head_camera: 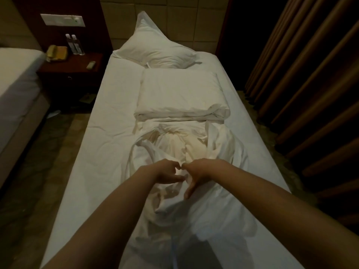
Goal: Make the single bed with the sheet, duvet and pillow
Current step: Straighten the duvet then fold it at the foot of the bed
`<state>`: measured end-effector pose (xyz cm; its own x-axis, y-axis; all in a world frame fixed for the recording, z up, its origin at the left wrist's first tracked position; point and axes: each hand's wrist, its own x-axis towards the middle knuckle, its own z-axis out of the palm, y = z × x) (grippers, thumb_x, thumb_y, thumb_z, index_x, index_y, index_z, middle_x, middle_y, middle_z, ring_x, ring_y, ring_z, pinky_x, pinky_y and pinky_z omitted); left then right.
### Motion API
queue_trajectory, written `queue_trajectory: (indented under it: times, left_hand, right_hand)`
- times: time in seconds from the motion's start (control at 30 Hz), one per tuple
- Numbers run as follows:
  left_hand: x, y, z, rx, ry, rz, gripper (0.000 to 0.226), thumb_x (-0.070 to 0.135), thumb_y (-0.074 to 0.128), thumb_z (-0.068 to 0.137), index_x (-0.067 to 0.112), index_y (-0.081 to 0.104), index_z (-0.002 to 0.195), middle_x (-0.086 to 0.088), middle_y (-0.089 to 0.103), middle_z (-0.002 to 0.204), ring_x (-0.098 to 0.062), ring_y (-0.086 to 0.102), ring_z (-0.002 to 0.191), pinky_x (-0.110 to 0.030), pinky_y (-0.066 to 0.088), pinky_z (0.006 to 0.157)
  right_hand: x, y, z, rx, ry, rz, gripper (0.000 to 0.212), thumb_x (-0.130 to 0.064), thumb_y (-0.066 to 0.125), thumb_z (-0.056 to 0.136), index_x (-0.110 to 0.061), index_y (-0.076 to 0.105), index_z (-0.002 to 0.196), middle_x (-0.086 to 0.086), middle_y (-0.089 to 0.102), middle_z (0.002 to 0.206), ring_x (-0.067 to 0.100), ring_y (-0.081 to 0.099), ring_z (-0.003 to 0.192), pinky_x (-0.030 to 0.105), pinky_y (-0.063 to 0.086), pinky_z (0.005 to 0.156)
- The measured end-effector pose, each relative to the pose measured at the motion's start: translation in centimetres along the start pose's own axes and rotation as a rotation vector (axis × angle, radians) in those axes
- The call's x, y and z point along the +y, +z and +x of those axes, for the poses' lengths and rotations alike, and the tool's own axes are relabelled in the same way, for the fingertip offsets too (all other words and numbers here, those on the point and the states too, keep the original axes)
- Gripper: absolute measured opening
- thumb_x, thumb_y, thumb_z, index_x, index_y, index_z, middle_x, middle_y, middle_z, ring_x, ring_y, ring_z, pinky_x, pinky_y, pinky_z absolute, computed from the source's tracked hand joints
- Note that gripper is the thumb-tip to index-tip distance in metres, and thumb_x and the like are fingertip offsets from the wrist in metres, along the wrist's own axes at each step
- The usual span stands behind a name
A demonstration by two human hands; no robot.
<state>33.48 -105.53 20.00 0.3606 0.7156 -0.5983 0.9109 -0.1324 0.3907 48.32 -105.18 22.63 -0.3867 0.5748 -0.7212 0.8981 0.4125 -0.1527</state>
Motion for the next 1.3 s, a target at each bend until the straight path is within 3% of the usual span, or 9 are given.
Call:
queue_trajectory:
  times: [0.07, 0.23, 0.3, 0.43, 0.6, 0.67, 0.83, 1.03, 1.3]
  left_hand:
    - [0.5, 0.9, -1.3, -0.002, -0.009, -0.021, 0.065, 0.06, 0.051, 0.087, 0.021, 0.044, 0.138, -0.002, 0.056, 0.13, -0.02, 0.053, 0.117, -0.033, 0.042, 0.101]
    - [1.0, 2.8, -3.9, -0.08, -0.028, 0.018, 0.086, 0.071, 0.054, 0.077, 0.021, 0.035, 0.144, -0.004, 0.041, 0.145, -0.024, 0.04, 0.131, -0.039, 0.033, 0.109]
    - [0.8, 3.3, -4.5, -0.103, -0.014, 0.115, 0.093, 0.071, 0.058, 0.075, 0.019, 0.029, 0.147, -0.006, 0.036, 0.149, -0.026, 0.037, 0.134, -0.039, 0.031, 0.111]
    - [-0.3, 2.5, -5.5, -0.14, -0.032, 0.404, 0.096, 0.057, 0.068, 0.076, 0.015, 0.023, 0.149, -0.008, 0.037, 0.148, -0.026, 0.037, 0.134, -0.033, 0.03, 0.11]
    - [-1.5, -0.6, -4.3, 0.0, -0.073, 0.592, 0.043, 0.027, 0.059, 0.091, 0.01, 0.05, 0.129, -0.012, 0.05, 0.133, -0.026, 0.05, 0.121, -0.034, 0.04, 0.103]
    - [-1.5, -2.6, -3.4, 0.078, -0.11, 0.583, 0.036, 0.025, 0.055, 0.093, 0.009, 0.054, 0.125, -0.012, 0.051, 0.132, -0.026, 0.051, 0.121, -0.034, 0.041, 0.103]
    - [-1.3, -10.3, -2.0, 0.294, -0.066, 0.637, 0.037, 0.034, 0.043, 0.099, 0.011, 0.055, 0.124, -0.01, 0.054, 0.131, -0.026, 0.052, 0.119, -0.033, 0.042, 0.095]
    - [-1.9, -16.4, 3.1, 0.47, -0.08, 0.742, 0.029, 0.024, 0.037, 0.102, 0.012, 0.053, 0.123, -0.011, 0.056, 0.125, -0.028, 0.055, 0.113, -0.035, 0.044, 0.088]
    - [-8.8, -13.2, 15.6, 0.408, -0.171, 0.801, 0.032, 0.013, 0.034, 0.099, 0.015, 0.055, 0.123, -0.006, 0.062, 0.121, -0.025, 0.06, 0.111, -0.032, 0.045, 0.089]
  right_hand:
    - [-0.5, 1.1, -0.7, -0.008, 0.029, -0.142, 0.105, -0.063, 0.072, 0.068, -0.023, 0.019, 0.149, 0.006, 0.036, 0.149, 0.029, 0.036, 0.134, 0.045, 0.028, 0.11]
    - [-0.8, 3.0, -2.2, 0.105, 0.047, -0.403, 0.045, -0.025, 0.056, 0.092, -0.021, 0.044, 0.135, 0.007, 0.048, 0.136, 0.027, 0.045, 0.125, 0.044, 0.029, 0.106]
    - [-0.5, 3.3, -2.7, 0.156, 0.072, -0.433, 0.033, -0.018, 0.045, 0.096, -0.018, 0.05, 0.129, 0.008, 0.05, 0.131, 0.026, 0.048, 0.121, 0.044, 0.029, 0.105]
    - [0.6, 2.9, -3.2, 0.269, 0.119, -0.448, 0.033, -0.015, 0.035, 0.099, -0.016, 0.053, 0.126, 0.009, 0.054, 0.129, 0.026, 0.053, 0.117, 0.041, 0.037, 0.1]
    - [2.7, 1.6, -3.3, 0.35, 0.192, -0.43, 0.032, -0.014, 0.035, 0.099, -0.015, 0.052, 0.126, 0.009, 0.055, 0.128, 0.026, 0.056, 0.115, 0.037, 0.043, 0.094]
    - [3.2, 0.8, -3.2, 0.424, 0.227, -0.424, 0.031, -0.012, 0.035, 0.099, -0.014, 0.052, 0.126, 0.011, 0.055, 0.129, 0.026, 0.057, 0.113, 0.036, 0.043, 0.093]
    - [6.1, -3.8, -1.9, 0.565, 0.302, -0.413, 0.029, -0.009, 0.039, 0.098, -0.012, 0.052, 0.124, 0.01, 0.058, 0.124, 0.025, 0.06, 0.108, 0.033, 0.045, 0.087]
    - [10.1, -10.5, 2.2, 0.607, 0.409, -0.333, 0.027, -0.008, 0.042, 0.097, -0.009, 0.06, 0.117, 0.01, 0.061, 0.12, 0.025, 0.059, 0.108, 0.033, 0.045, 0.09]
    - [14.5, -8.6, 15.2, 0.519, 0.353, -0.297, 0.031, -0.013, 0.036, 0.098, -0.012, 0.048, 0.127, 0.009, 0.056, 0.127, 0.026, 0.052, 0.117, 0.034, 0.037, 0.097]
